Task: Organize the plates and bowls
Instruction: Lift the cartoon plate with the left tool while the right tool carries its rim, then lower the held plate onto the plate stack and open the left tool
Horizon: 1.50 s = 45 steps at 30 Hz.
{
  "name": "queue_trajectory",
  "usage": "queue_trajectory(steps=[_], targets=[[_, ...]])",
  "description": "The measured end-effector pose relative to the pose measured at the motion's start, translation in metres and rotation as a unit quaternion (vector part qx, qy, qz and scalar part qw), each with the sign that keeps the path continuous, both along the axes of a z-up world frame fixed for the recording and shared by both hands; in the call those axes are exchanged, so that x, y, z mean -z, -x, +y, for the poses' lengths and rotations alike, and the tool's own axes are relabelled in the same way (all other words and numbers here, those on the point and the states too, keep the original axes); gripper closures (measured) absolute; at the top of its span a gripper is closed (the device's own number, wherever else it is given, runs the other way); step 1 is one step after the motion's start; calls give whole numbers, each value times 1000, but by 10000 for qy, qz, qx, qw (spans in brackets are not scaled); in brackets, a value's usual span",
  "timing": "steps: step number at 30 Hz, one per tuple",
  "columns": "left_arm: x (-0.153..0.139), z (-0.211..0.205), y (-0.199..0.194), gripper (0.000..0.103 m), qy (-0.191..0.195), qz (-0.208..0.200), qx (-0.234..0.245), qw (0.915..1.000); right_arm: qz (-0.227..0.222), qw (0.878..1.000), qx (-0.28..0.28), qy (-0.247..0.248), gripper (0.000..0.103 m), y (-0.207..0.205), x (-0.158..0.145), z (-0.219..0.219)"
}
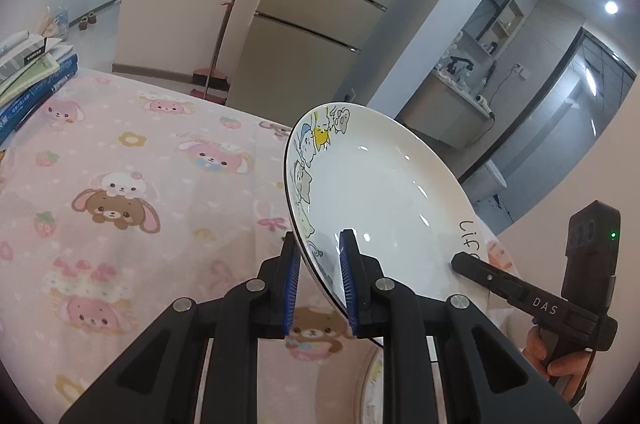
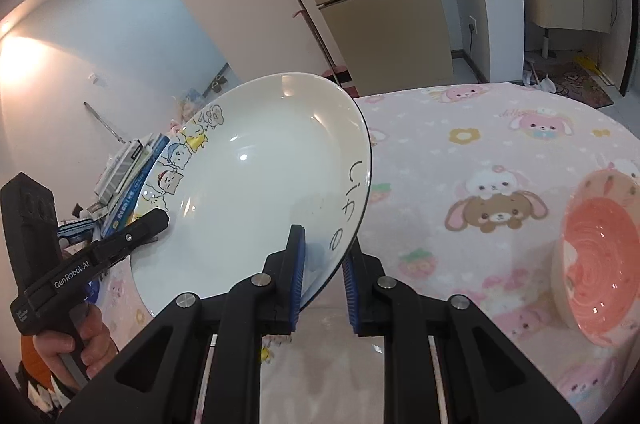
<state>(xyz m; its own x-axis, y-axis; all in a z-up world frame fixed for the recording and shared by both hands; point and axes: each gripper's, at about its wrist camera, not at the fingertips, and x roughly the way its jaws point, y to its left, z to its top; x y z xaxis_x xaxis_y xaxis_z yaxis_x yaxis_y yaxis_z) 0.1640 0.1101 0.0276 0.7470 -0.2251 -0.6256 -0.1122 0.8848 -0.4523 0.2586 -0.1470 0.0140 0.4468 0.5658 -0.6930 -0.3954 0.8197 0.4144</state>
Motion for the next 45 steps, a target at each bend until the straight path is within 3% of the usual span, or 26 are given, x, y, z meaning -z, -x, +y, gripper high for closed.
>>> queue_trajectory(steps=[9,19,36,45], targets=[[-12,-37,52,82,47,-110,303,9995,-121,9996,221,82,85,63,-14,-38],[-9,-72,98,82,-75,-160,575,9982,-94,9994,330,97,85,109,-4,-71],[30,-99,113,82,-481,51,809,9955,-30,9988,423,248,85,134,33,-88],[40,-109,121,82,-987,-62,809,9918,-443,9964,401,594,85,149,35,-80]])
